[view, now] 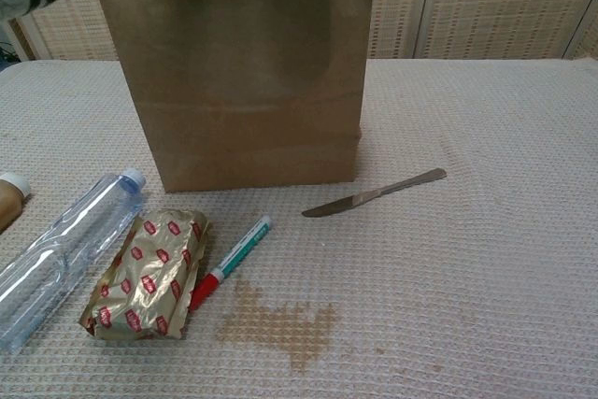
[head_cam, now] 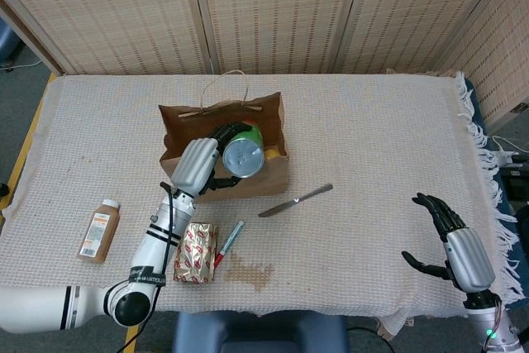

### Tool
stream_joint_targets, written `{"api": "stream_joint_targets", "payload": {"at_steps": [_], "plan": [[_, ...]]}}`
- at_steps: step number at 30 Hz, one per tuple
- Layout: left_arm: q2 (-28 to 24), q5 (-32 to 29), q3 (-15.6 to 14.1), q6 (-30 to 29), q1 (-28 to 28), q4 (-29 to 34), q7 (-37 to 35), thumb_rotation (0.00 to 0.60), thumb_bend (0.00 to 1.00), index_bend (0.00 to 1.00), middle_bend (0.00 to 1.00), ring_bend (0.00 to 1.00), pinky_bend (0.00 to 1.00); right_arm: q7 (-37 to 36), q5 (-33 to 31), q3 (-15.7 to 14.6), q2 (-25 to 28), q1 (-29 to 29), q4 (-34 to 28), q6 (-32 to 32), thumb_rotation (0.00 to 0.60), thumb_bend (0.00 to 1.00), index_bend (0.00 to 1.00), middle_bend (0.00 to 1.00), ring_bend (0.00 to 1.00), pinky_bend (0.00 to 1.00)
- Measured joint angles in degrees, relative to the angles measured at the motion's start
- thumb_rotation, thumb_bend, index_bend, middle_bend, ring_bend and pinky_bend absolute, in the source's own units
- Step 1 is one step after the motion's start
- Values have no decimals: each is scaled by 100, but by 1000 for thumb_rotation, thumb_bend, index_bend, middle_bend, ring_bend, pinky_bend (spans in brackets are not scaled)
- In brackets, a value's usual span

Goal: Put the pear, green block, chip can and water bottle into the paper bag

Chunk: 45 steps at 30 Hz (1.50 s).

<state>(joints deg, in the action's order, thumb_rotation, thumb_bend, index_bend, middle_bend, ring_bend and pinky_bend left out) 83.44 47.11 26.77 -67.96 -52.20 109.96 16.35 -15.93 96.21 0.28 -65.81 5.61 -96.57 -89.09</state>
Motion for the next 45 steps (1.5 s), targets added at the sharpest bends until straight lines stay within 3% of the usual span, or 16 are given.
{"api": "stream_joint_targets", "payload": {"at_steps": [16,27,31,34,42,45], "plan": [[-615,18,162,-91,227,389,-349,600,452,30,26,70,224,80,64,-32,-35,6,23,0,600,85,2,151,71,198],[-1130,831,325,-862,1103,344,-1427,600,572,344,382,395,505,36,82,-45,-44,6,59,-12,600,85,9,150,71,198],[-1554,862,363,-937,1538,248,-1872,600,605,404,465,448,533,45,86,-50,-51,6,46,-9,600,86,12,150,71,198],[-1861,955,255,-891,1868,67,-2132,600,605,406,475,452,538,55,105,-65,-55,3,40,-11,600,86,11,151,71,198],[-2226,1872,-595,-675,2601,-759,-2928,600,603,402,471,450,532,70,114,-92,-72,0,22,10,600,86,11,150,71,198],[-2251,2344,-912,-686,2816,-1089,-3247,600,538,368,436,421,512,97,107,-96,-80,4,11,28,600,86,12,150,71,198]]}}
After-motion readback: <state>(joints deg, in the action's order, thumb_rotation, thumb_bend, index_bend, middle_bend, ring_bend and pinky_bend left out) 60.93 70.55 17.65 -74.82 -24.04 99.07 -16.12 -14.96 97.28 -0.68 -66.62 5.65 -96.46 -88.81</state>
